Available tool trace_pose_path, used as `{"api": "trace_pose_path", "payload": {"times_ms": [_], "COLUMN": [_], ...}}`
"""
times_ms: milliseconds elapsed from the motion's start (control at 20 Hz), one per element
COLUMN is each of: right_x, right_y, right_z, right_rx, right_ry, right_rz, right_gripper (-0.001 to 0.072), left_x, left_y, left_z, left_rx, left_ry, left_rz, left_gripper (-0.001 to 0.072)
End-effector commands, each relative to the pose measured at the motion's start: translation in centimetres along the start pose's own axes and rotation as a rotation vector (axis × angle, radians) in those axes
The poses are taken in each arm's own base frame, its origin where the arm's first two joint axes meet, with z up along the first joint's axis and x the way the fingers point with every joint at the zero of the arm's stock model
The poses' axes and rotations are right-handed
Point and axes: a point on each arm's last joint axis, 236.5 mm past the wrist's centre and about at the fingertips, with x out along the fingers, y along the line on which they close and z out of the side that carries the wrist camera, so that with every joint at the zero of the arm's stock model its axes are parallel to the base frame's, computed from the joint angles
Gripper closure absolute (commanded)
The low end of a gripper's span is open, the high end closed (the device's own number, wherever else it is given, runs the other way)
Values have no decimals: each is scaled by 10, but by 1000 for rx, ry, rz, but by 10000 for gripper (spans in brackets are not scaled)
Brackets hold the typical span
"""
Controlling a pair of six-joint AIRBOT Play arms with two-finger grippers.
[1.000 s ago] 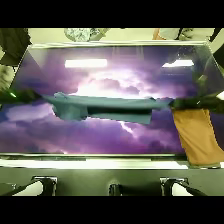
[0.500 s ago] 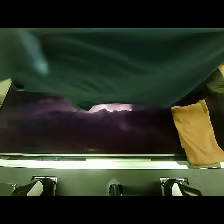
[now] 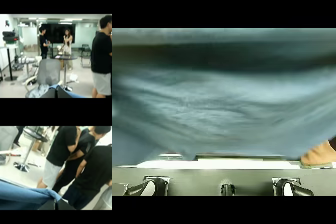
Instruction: Fold the shirts.
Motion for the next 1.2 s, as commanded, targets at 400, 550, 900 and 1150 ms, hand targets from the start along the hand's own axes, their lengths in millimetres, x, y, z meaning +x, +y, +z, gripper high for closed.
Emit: {"api": "trace_pose_path", "payload": {"times_ms": [400,550,900,1150], "right_x": [167,247,363,353], "right_y": [193,245,271,266], "right_z": [-330,-401,-451,-442], "right_rx": [158,170,363,323], "right_ry": [1082,1092,861,876], "right_rz": [850,764,519,550], "right_gripper": [672,671,671,670], "left_x": [145,164,255,249], "left_y": [71,68,77,82], "left_z": [-404,-527,-620,-614], "left_rx": [-292,-351,-462,-422], "left_ry": [1100,1271,1068,1075], "left_rz": [-94,-126,-24,-52], "left_gripper": [685,684,683,683]}}
